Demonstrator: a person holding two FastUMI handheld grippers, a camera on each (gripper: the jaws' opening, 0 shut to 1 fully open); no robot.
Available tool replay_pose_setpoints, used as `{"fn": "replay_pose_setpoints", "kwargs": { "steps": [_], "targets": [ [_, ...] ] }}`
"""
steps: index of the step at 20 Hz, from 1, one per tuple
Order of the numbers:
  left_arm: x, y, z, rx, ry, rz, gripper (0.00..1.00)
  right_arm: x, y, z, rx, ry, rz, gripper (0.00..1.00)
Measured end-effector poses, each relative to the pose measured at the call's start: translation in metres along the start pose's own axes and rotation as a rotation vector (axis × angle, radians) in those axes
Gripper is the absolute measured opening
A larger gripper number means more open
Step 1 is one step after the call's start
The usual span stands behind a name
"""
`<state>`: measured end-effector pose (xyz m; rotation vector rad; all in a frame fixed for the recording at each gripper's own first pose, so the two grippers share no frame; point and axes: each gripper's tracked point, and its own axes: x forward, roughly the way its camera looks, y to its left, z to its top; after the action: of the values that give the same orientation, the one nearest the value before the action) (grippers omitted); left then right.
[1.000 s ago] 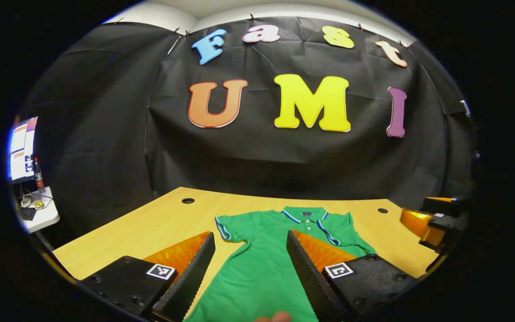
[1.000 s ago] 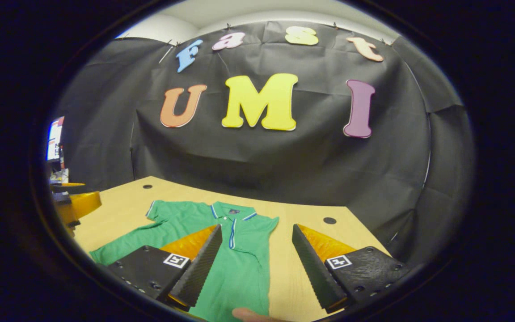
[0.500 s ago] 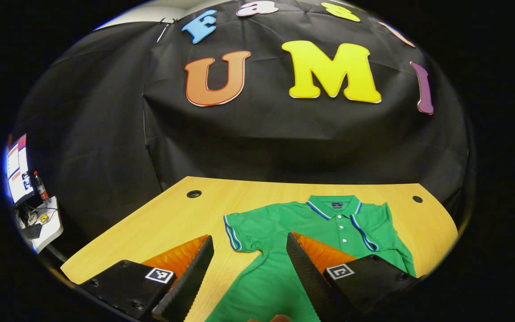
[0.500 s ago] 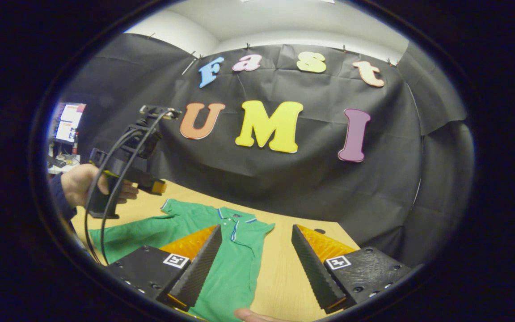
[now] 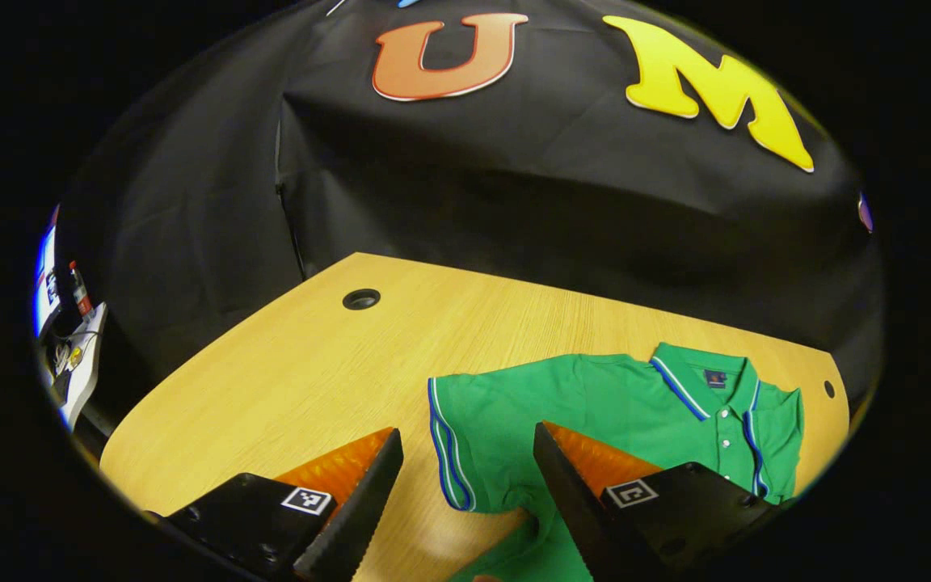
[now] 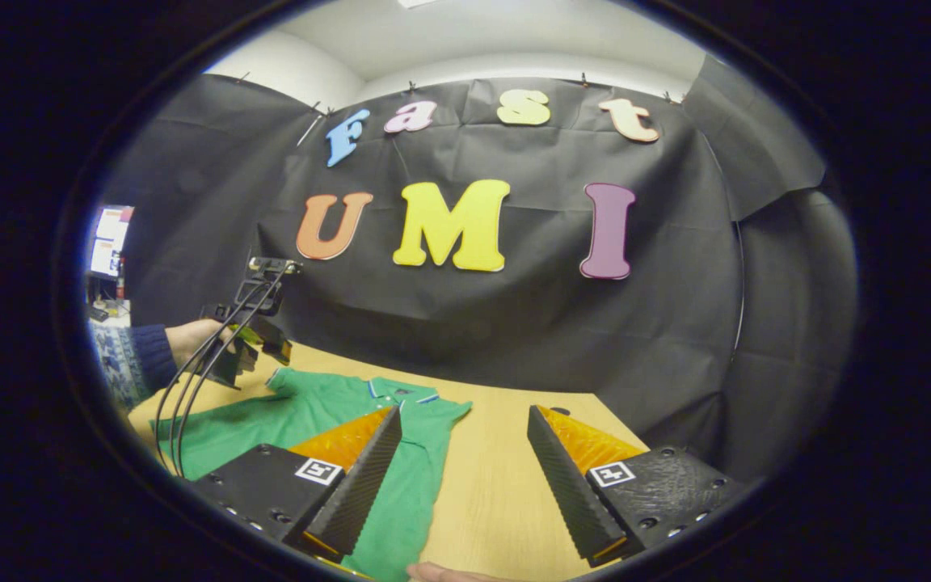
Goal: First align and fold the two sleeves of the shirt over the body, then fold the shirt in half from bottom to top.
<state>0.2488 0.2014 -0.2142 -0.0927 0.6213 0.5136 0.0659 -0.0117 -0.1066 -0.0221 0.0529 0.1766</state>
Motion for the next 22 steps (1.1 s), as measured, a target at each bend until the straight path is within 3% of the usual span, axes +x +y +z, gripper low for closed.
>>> {"fn": "replay_pose_setpoints", "kwargs": {
  "steps": [4,5,6,8,11,12,13,14,17,22],
  "targets": [
    [0.033,-0.004,-0.015,0.010,0.047,-0.024,0.98,0.002,-0.003,-0.004,0.012,-0.008,0.006,0.96],
    [0.039,-0.007,-0.021,-0.005,0.062,-0.042,0.89,0.003,-0.006,-0.004,0.018,-0.011,0.003,0.95],
    [0.044,-0.004,-0.027,-0.016,0.077,-0.033,0.72,0.004,-0.008,-0.004,0.024,-0.017,-0.001,0.94],
    [0.049,0.002,-0.023,-0.028,0.053,-0.015,0.66,0.007,-0.014,-0.006,0.035,-0.025,-0.014,0.95],
    [0.052,-0.001,-0.022,-0.006,0.042,-0.020,0.65,0.010,-0.017,-0.010,0.073,-0.028,-0.011,0.95],
    [0.052,0.002,-0.024,0.022,0.052,-0.004,0.48,0.011,-0.017,-0.012,0.079,-0.029,-0.009,0.96],
    [0.052,0.000,-0.022,0.037,0.054,-0.010,0.23,0.012,-0.019,-0.014,0.080,-0.032,-0.007,0.95],
    [0.052,-0.001,-0.021,0.057,0.055,-0.010,0.14,0.013,-0.021,-0.013,0.080,-0.047,-0.007,0.95],
    [0.047,-0.003,-0.011,0.104,0.037,0.014,0.06,0.015,-0.026,-0.018,0.089,-0.056,-0.012,0.95],
    [0.024,-0.033,0.018,0.152,-0.032,-0.008,0.06,0.017,-0.031,-0.029,0.146,-0.005,0.007,0.95]
  ]
}}
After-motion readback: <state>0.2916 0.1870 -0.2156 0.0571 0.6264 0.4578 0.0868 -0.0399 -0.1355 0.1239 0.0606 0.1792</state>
